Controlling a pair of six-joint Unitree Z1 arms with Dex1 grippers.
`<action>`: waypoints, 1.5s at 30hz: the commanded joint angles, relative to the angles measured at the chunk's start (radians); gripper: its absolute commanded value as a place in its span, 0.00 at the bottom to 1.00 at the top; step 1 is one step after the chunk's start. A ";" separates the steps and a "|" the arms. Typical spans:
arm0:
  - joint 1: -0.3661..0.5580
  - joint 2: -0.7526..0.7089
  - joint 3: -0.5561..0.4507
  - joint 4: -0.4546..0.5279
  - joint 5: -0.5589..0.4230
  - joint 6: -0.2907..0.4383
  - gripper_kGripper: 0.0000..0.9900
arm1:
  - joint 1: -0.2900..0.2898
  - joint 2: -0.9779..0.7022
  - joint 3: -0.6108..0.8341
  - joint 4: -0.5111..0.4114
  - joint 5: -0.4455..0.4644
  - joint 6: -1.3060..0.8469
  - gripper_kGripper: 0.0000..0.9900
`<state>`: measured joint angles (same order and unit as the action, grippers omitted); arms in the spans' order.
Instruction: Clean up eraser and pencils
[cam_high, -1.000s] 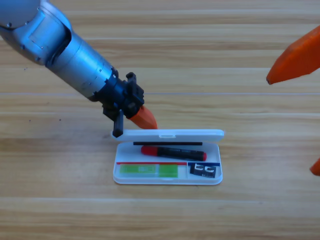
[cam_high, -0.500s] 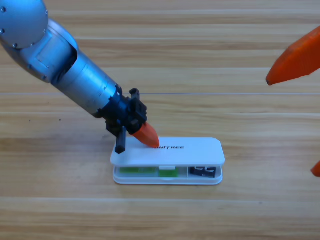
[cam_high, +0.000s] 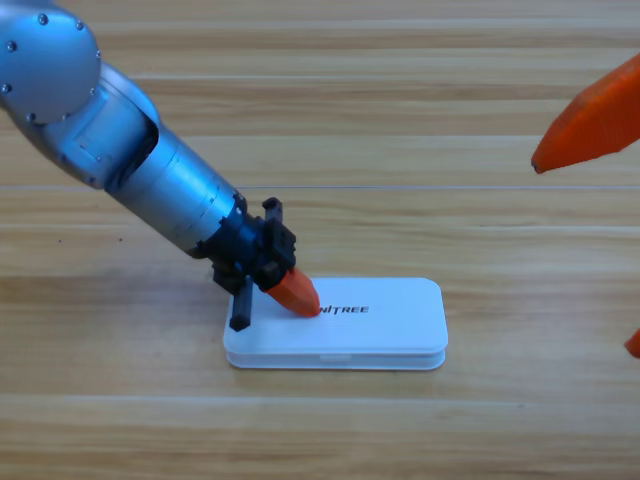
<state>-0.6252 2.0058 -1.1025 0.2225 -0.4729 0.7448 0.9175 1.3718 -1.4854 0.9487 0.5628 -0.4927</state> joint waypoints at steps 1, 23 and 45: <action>-0.037 0.065 0.039 -0.019 0.008 0.005 0.00 | -0.023 0.006 0.031 -0.027 0.008 0.005 1.00; 0.058 -0.371 -0.097 0.285 0.039 0.024 0.99 | -0.020 0.012 0.030 -0.027 0.008 0.005 1.00; -0.220 -0.768 -0.290 0.577 0.017 -0.163 1.00 | -0.020 0.024 0.027 -0.027 0.008 0.006 1.00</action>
<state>-0.7468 1.2444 -1.4237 0.7909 -0.4373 0.5813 0.9175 1.3734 -1.4854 0.9487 0.5628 -0.4904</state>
